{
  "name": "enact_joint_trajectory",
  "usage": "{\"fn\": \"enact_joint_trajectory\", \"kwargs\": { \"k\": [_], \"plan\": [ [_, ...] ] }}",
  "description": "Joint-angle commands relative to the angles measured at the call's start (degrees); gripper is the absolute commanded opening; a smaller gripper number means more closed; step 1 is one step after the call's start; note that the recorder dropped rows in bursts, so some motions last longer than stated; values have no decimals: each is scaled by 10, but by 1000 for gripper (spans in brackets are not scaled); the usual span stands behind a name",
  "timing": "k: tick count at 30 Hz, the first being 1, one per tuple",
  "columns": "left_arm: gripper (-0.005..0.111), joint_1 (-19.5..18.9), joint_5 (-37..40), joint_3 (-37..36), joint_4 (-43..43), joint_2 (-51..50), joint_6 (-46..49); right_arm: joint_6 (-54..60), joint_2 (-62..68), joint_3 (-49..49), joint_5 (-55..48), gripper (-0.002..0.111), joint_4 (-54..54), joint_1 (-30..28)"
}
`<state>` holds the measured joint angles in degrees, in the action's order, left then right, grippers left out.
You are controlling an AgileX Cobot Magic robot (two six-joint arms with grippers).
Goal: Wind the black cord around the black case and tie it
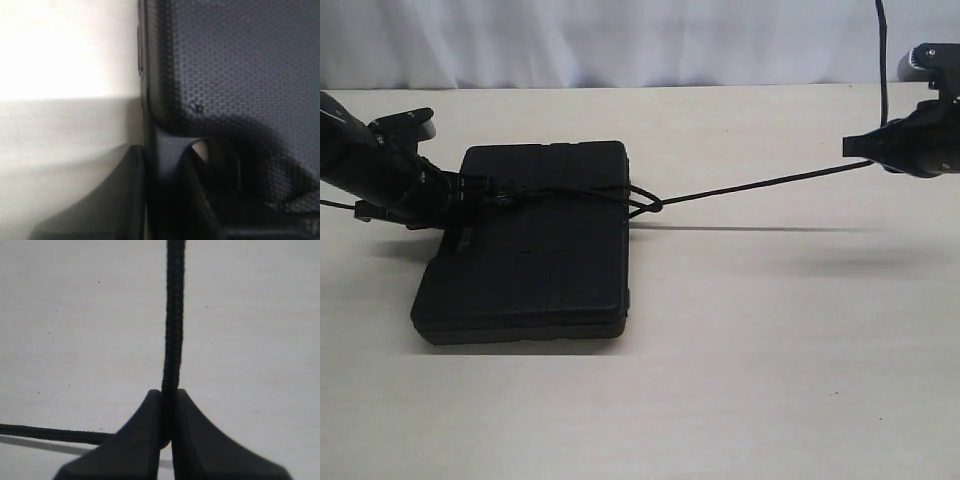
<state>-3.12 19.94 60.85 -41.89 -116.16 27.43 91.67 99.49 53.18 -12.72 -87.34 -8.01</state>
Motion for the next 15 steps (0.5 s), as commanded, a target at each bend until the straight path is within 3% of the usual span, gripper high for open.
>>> {"fn": "enact_joint_trajectory", "kwargs": {
  "k": [1,15],
  "plan": [
    [0,-6,-50,-1,3,-16,-8,8,30,-2,63,4,-6,-12],
    [0,-6,-68,-1,-18,-16,-9,8,86,0,81,4,-6,-12]
  ]
}}
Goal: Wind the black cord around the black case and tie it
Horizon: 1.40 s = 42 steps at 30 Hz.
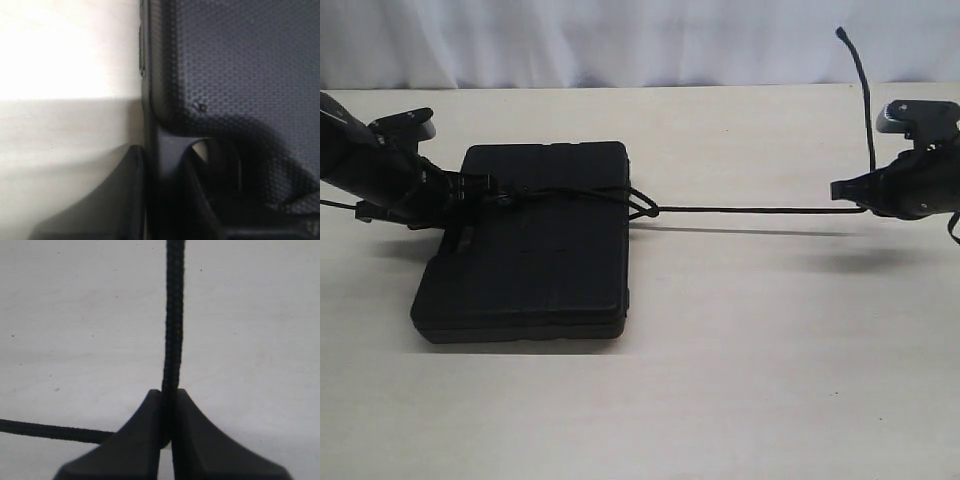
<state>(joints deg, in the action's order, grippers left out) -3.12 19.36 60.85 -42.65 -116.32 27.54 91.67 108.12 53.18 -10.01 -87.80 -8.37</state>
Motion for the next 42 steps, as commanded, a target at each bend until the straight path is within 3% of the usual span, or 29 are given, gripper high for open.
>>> {"fn": "enact_joint_trajectory", "kwargs": {
  "k": [1,6,12,18,25,36,42],
  "plan": [
    [0,-6,-65,-1,-17,-14,-10,8,0,0,54,4,-1,-9],
    [2,0,-70,-1,-20,-14,-8,8,0,11,53,4,-2,-9],
    [30,26,-76,15,-19,-14,-8,5,0,24,53,4,-14,-9],
    [49,35,10,88,-15,-14,-3,4,0,36,53,4,-17,-9],
    [50,30,68,152,20,-12,-4,4,0,65,55,4,-17,-10],
    [50,-59,166,167,99,27,-7,-16,0,154,51,4,-17,-24],
    [50,-83,203,167,138,32,-24,-83,0,187,-27,5,-10,-22]
  ]
}}
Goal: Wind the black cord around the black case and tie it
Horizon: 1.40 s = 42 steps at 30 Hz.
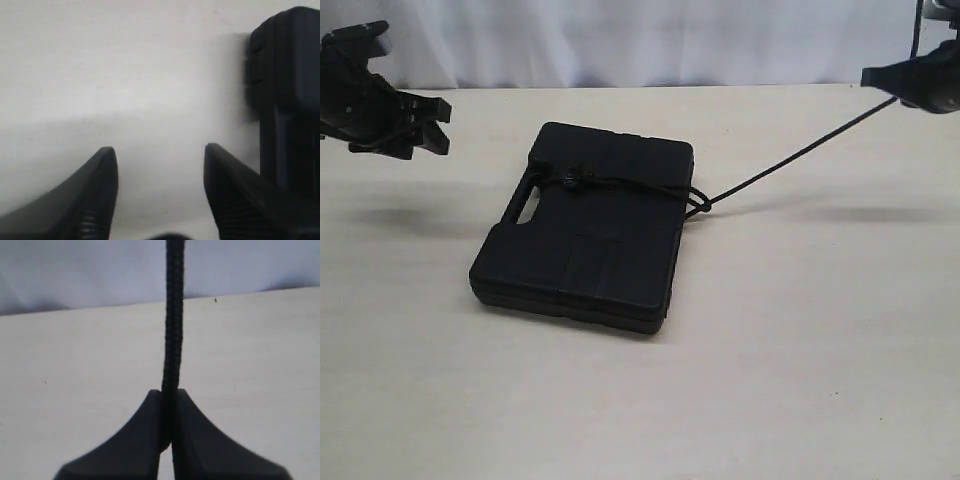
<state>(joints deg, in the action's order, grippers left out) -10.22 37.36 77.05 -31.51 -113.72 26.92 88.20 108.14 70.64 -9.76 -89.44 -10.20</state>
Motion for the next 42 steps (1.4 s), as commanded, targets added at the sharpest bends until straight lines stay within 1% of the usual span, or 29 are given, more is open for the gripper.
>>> {"fn": "enact_joint_trajectory", "kwargs": {
  "k": [1,3,4,5,7,9,10,11,13,15,16,18,20,22,24,26,29,32,34,35,37,39,42],
  "plan": [
    [50,-15,30,5,31,6,-18,-61,0,11,-37,5,11,-3],
    [48,-19,52,5,42,6,-19,-97,0,1,-40,9,48,-3],
    [46,-21,62,5,49,7,-19,-120,0,-2,-40,12,67,-3],
    [40,-21,74,5,60,11,-23,-168,-1,-8,-41,18,110,-5],
    [23,-21,95,5,89,20,-52,-293,-4,-11,-59,29,229,-12],
    [6,-21,111,5,112,38,-75,-440,-5,1,-124,40,371,-26],
    [0,-21,121,5,120,48,-76,-510,-5,11,-157,43,447,-32],
    [0,-21,130,5,129,59,-81,-573,-6,23,-202,45,524,-37],
    [0,-21,159,3,126,80,-96,-673,-6,46,-296,41,658,-37],
    [0,-14,200,3,116,99,-103,-761,-8,67,-389,28,762,-29],
    [0,-7,215,3,118,107,-103,-769,-11,72,-423,20,786,-21],
    [0,17,253,3,150,127,-113,-764,-25,72,-485,4,826,3],
    [0,48,284,3,207,147,-151,-769,-47,65,-519,4,854,32],
    [0,76,302,-3,261,169,-188,-783,-74,50,-525,4,880,64],
    [0,107,293,-26,306,204,-217,-809,-111,28,-521,4,918,100],
    [0,130,275,-57,319,245,-226,-833,-146,7,-513,4,949,127],
    [0,142,253,-105,311,307,-226,-865,-203,-21,-512,4,963,151],
    [0,143,233,-151,306,384,-226,-892,-265,-50,-512,4,963,151],
    [0,143,218,-179,306,430,-226,-902,-301,-72,-505,5,982,149],
    [0,143,213,-192,306,447,-226,-915,-314,-81,-502,6,996,149],
    [0,143,206,-213,303,483,-226,-938,-339,-100,-500,13,1023,149],
    [0,143,206,-229,303,510,-226,-962,-362,-117,-500,26,1047,149],
    [0,143,203,-252,302,543,-226,-983,-382,-128,-501,47,1053,149]
  ]
}}
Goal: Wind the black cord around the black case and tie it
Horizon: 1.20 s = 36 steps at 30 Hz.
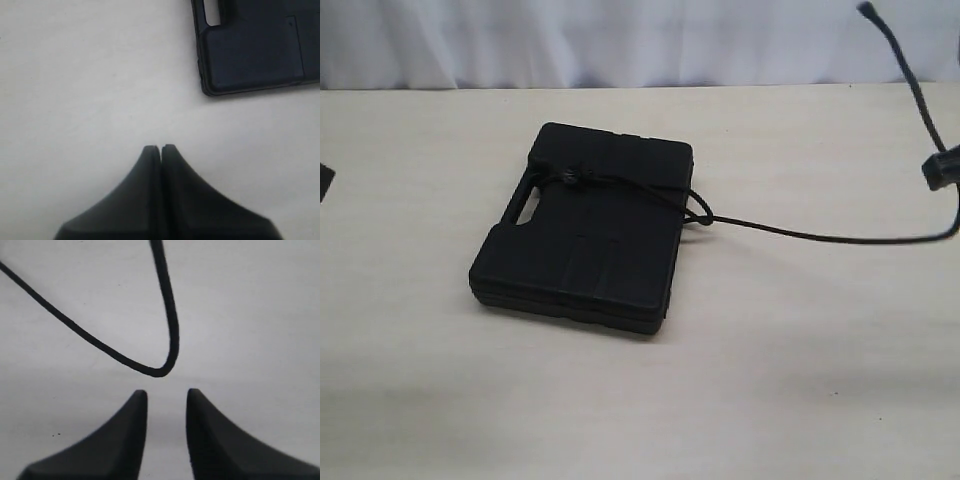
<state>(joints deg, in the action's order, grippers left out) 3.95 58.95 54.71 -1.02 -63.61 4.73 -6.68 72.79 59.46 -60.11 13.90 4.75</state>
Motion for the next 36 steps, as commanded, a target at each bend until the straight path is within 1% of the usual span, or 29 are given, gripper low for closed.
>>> {"fn": "enact_joint_trajectory", "kwargs": {
  "k": [1,2,4,6,9,14,16,18,20,21,23,25,27,32,36],
  "plan": [
    [0,1,-17,-34,-8,54,-4,-35,-34,-19,2,50,18,-1],
    [0,1,-23,-42,-14,66,-3,-35,-38,-22,0,51,12,-1],
    [0,1,-47,-60,-35,101,1,-23,-53,-32,-4,46,-9,0],
    [0,1,-80,-86,-69,146,20,-16,-74,-51,0,31,-14,0],
    [0,1,-152,-137,-121,220,67,-16,-120,-93,37,4,-14,0],
    [0,1,-324,-234,-180,364,101,-7,-263,-198,183,4,-23,0],
    [0,1,-381,-271,-207,420,102,9,-336,-237,263,4,-52,0],
    [0,1,-426,-302,-227,472,107,40,-413,-281,343,4,-104,0],
    [0,1,-471,-325,-226,506,107,77,-478,-324,408,4,-152,0],
    [0,1,-507,-337,-220,517,107,111,-501,-357,466,4,-160,0],
    [0,1,-561,-359,-222,520,107,143,-531,-410,566,4,-161,0],
    [0,1,-608,-380,-222,509,100,148,-546,-465,684,4,-161,0],
    [0,1,-608,-386,-222,502,100,148,-552,-505,757,4,-162,0],
    [0,1,-593,-386,-222,501,100,148,-566,-553,761,4,-242,0],
    [0,1,-593,-386,-222,501,100,148,-566,-563,760,4,-242,0]
  ]
}}
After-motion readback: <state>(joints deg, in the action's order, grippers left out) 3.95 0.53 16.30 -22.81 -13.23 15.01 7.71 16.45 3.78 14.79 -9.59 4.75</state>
